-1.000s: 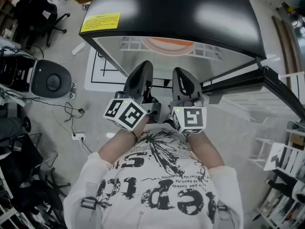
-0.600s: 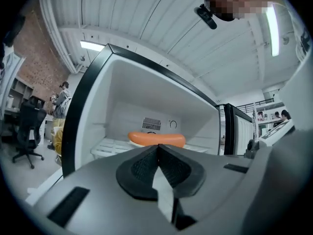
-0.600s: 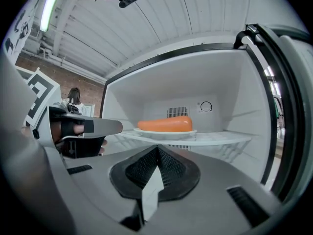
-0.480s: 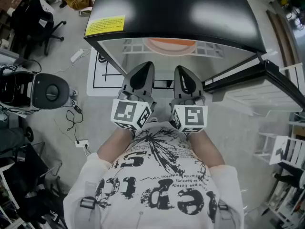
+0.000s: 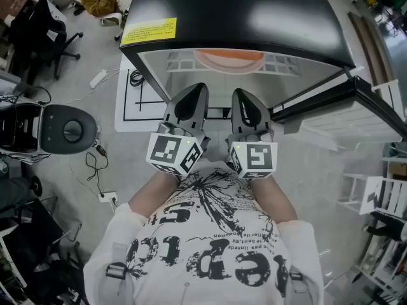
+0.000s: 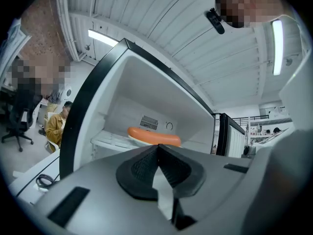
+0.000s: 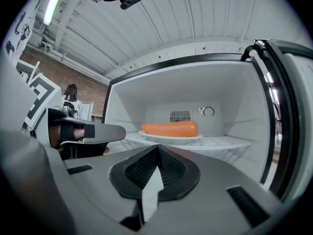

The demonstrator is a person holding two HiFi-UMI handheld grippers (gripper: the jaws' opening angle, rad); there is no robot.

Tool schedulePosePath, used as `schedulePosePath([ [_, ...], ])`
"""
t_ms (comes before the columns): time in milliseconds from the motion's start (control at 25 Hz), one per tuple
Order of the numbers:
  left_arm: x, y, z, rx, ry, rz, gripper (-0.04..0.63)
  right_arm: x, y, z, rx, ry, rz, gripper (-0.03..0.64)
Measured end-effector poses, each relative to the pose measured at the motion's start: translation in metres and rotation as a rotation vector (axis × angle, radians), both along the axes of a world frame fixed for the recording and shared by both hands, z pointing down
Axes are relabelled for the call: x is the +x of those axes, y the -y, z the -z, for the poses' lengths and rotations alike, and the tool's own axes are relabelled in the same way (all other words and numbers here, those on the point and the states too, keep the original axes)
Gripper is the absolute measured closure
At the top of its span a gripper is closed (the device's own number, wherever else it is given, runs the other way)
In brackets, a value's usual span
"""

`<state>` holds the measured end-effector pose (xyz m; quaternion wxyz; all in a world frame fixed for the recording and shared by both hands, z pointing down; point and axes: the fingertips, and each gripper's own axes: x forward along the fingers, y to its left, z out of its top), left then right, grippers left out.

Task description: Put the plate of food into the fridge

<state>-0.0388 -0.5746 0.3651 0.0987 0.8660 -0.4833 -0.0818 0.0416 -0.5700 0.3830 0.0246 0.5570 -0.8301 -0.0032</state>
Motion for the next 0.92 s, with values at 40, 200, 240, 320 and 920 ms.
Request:
schedulePosePath([
  [40, -0.001, 0.000, 0.000, -0.003, -0.005, -0.002, 0.589, 0.000, 0.000, 0.000, -0.002, 0.006, -0.005, 0.616],
  [200, -0.001, -0.001, 0.000, -0.001, -0.019, -0.013, 0.589, 0.001, 0.000, 0.001, -0.008, 0.032, -0.018, 0.615],
  [240, -0.001, -0.001, 0.000, -0.002, -0.030, -0.016, 0.589, 0.001, 0.000, 0.001, -0.008, 0.036, -0.020, 0.615],
  [320, -0.004, -0.001, 0.000, -0.010, -0.058, -0.024, 0.589, 0.000, 0.000, 0.001, -0.007, 0.039, -0.025, 0.615],
  [920, 0.001, 0.001, -0.010, -0.070, -0.059, -0.049, 0.589, 0.002, -0.001, -0.001, -0.012, 0.031, -0.039, 0.615],
])
